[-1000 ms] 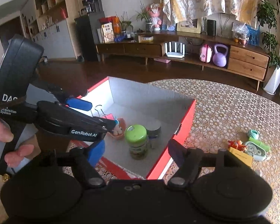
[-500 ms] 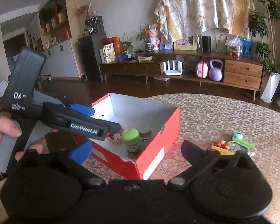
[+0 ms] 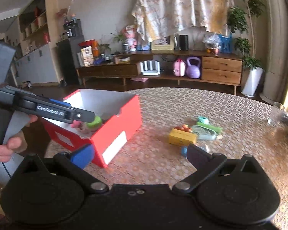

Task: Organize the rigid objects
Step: 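Withdraw both tools from the box toward the yellow box and pig figure, then grasp the yellow box with the left tool while the right tool grasps the pink pig figure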

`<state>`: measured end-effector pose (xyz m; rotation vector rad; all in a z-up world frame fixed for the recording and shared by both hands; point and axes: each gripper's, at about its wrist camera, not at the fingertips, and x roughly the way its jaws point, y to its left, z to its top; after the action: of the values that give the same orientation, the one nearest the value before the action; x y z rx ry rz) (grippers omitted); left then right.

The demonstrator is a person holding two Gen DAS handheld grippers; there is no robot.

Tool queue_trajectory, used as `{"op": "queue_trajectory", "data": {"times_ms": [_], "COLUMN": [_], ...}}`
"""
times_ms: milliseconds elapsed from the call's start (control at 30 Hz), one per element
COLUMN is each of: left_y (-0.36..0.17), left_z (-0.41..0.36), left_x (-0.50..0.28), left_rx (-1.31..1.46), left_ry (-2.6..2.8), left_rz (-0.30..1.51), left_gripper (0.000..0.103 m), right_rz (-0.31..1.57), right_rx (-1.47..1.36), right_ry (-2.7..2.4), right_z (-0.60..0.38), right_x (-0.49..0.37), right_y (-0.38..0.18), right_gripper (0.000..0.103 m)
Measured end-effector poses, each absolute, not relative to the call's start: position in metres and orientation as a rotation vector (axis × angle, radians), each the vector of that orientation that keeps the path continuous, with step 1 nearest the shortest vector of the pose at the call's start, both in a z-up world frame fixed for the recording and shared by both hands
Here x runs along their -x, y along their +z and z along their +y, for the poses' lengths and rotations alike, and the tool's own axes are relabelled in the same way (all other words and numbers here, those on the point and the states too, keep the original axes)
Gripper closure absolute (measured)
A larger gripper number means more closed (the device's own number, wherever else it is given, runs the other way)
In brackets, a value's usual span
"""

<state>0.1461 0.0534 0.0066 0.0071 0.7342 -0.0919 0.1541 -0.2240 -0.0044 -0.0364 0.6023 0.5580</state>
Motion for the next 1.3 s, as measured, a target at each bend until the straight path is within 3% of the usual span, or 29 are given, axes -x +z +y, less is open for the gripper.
{"op": "queue_trajectory", "data": {"times_ms": [533,1300], "left_y": [-0.018,-0.09], "left_z": [-0.008,-0.079], "left_x": [-0.182,-0.294], "left_rx": [0.06,-0.032], "left_ry": [-0.177,-0.205], "left_rz": [0.735,0.866], "left_gripper": [0.017,0.014], "right_rz": [0.613,0.69], "right_rx": [0.066,0.202], "right_ry": [0.481,0.535], "right_z": [-0.263,-0.256], "right_x": [-0.176,-0.268], "right_y": [-0.044,-0.114], "right_gripper": [0.001,0.001]}}
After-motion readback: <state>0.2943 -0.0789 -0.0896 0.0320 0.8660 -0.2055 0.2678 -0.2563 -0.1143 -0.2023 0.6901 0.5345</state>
